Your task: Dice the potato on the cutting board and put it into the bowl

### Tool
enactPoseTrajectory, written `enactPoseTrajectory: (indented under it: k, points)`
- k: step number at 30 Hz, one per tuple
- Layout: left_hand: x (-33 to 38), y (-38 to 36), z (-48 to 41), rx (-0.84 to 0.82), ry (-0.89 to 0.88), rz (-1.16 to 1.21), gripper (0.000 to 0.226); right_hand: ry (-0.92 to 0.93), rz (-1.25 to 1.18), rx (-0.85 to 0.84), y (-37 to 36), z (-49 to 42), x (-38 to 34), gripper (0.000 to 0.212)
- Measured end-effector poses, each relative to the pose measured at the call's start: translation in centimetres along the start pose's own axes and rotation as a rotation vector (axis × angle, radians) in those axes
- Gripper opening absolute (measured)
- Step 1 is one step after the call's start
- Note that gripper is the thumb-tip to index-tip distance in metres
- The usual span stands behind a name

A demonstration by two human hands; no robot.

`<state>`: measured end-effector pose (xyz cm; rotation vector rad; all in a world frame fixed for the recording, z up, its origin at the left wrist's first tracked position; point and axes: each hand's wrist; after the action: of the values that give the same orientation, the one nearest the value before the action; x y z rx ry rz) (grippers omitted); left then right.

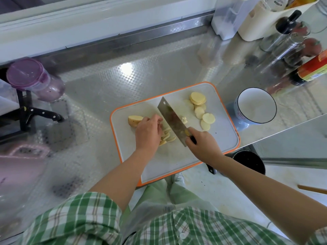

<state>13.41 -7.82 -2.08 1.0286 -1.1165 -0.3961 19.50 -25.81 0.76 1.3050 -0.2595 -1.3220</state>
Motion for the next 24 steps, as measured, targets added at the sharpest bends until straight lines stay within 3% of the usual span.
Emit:
enactPoseTrajectory:
  k: [7, 10, 14, 19, 24]
  points:
    - [1.2, 0.2, -1.0, 0.031, 0.021, 0.029, 0.008, -0.092, -0.039, 0.091, 0.8, -0.3, 0.6, 0.019]
    - [1.3, 0.4, -1.3, 0.007, 0.046, -0.076, 0.02, -0.059, -0.015, 0.044, 0.7, 0.1, 0.1, 0.02]
    - [0.2, 1.2, 0.2, -0.062, -0.087, -0.143, 0.026, -0.021, 0.006, 0.019, -0.3, 0.6, -0.4, 0.02]
    - [-1.0, 0.8, 3.0, -0.172, -0.117, -0.196, 0.059, -0.007, 0.051, 0.037, -1.0, 0.7, -0.7, 0.019]
    - [-0.7, 0.3, 3.5, -0.19, -0.079, -0.149, 0.056, -0.02, 0.095, 0.036, -0.8, 0.7, -0.4, 0.019]
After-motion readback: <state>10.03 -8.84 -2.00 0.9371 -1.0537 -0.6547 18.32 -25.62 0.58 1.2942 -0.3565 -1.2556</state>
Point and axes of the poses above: each hand's wrist, its own z-axis away from the middle knuckle, its own y-axis out of the back of the hand, x = y × z, and after that the axes turned 2 degrees about z, right-handed
